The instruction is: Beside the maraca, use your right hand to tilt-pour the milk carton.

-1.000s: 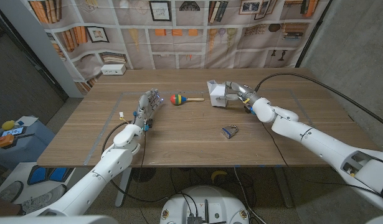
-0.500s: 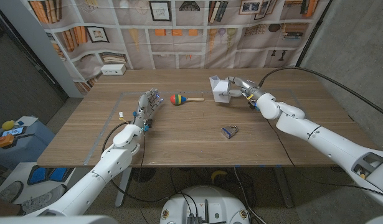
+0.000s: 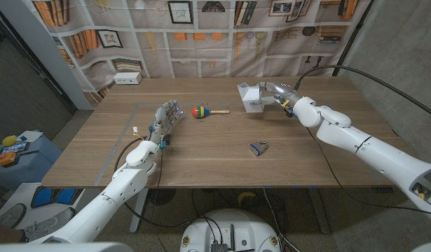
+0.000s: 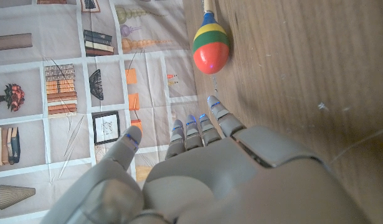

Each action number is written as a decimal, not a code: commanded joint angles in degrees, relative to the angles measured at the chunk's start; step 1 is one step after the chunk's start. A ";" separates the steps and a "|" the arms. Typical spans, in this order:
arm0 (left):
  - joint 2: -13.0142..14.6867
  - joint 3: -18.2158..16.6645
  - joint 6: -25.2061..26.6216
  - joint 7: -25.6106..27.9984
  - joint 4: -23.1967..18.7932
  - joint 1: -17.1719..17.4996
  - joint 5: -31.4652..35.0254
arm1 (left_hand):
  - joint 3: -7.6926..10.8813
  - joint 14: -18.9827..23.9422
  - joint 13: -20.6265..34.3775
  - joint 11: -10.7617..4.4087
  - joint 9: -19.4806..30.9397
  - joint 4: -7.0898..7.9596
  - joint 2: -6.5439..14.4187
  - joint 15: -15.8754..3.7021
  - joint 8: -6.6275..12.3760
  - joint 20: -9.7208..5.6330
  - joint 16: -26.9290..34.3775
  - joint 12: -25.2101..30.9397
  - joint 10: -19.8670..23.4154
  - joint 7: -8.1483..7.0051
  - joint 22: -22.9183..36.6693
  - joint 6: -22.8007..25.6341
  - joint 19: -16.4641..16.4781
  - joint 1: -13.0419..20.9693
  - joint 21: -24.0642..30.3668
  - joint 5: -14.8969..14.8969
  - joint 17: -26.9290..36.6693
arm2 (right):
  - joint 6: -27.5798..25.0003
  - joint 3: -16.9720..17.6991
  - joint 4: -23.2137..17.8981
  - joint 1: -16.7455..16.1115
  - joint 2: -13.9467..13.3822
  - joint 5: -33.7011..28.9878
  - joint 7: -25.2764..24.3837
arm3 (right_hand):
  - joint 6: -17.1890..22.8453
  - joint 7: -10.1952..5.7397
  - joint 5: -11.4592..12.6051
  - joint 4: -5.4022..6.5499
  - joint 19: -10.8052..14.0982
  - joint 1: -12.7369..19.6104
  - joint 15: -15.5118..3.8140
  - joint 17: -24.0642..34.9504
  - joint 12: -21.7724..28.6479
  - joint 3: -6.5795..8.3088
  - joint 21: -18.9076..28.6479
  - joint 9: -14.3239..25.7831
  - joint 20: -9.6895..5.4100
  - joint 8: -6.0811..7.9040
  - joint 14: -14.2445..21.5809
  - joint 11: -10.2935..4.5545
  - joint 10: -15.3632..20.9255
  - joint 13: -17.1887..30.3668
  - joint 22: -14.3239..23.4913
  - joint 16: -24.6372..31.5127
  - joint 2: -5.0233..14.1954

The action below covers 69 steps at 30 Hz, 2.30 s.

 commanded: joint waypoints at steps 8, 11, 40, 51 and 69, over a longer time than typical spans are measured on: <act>0.76 0.16 -0.35 0.13 -0.44 -0.48 1.61 | 0.48 0.43 0.34 0.28 0.33 -0.03 3.84 0.15 -0.01 0.02 -0.01 0.10 0.41 0.06 0.07 0.60 0.33 -0.56 -0.17 -0.01 0.14 | -4.43 0.43 -6.18 3.15 -3.55 -3.38 11.87 | -0.23 0.15 0.36 -0.18 0.46 0.36 -3.82 0.27 -0.23 0.63 0.24 0.04 0.12 -0.18 0.95 -0.27 0.77 0.30 0.20 0.22 0.59; 0.80 0.19 -0.28 -0.01 -0.39 -0.55 1.59 | 0.54 0.40 0.34 0.27 0.33 -0.05 3.86 0.18 0.00 0.06 -0.03 0.09 0.42 0.08 0.07 0.67 0.36 -0.55 -0.18 -0.01 0.13 | -5.16 0.30 -6.81 3.92 -3.90 -4.22 13.78 | -0.17 0.10 0.38 -0.17 0.58 0.39 -3.87 0.27 -0.20 0.69 0.24 0.02 0.10 -0.16 1.04 -0.36 1.00 0.34 0.20 0.23 0.64; 1.57 -0.02 0.91 0.42 -1.14 0.00 1.39 | 1.00 0.47 0.35 0.25 0.34 -0.26 3.91 0.16 -0.04 -0.03 -0.04 -0.02 0.45 0.09 0.07 0.79 0.38 -0.45 -0.28 -0.02 0.10 | -4.80 -6.68 -8.72 15.91 -3.31 -25.21 40.01 | -0.24 -0.72 0.63 -0.09 0.98 0.36 -4.55 0.24 -0.82 1.04 -0.06 -0.17 -0.22 -0.21 1.58 -0.77 1.28 0.75 0.18 0.10 0.59; 1.67 -0.10 0.92 0.51 -1.12 0.17 1.40 | 1.15 0.46 0.36 0.27 0.34 -0.32 3.92 0.27 -0.05 -0.03 -0.05 -0.05 0.43 0.09 0.08 0.82 0.38 -0.43 -0.31 -0.03 0.10 | -0.28 -9.73 -7.17 19.76 -0.98 -36.66 48.73 | -0.13 -1.19 0.80 -0.09 1.34 0.30 -4.82 0.22 -1.03 1.07 -0.04 -0.21 -0.40 -0.16 1.77 -0.93 1.32 0.87 0.18 0.06 0.42; 1.00 0.05 0.53 0.22 0.48 -0.11 1.16 | 1.42 0.46 0.37 0.30 0.35 -0.42 3.94 0.25 -0.05 0.04 -0.06 -0.10 0.42 0.17 0.08 0.94 0.42 -0.41 -0.34 -0.06 0.10 | 5.82 -12.56 -3.87 23.32 2.46 -45.64 56.57 | -0.22 -1.40 1.13 0.11 1.36 -0.03 -4.94 0.30 -1.40 1.15 -0.18 -0.25 -0.25 -0.17 1.78 -1.11 1.20 1.06 0.18 -0.07 0.45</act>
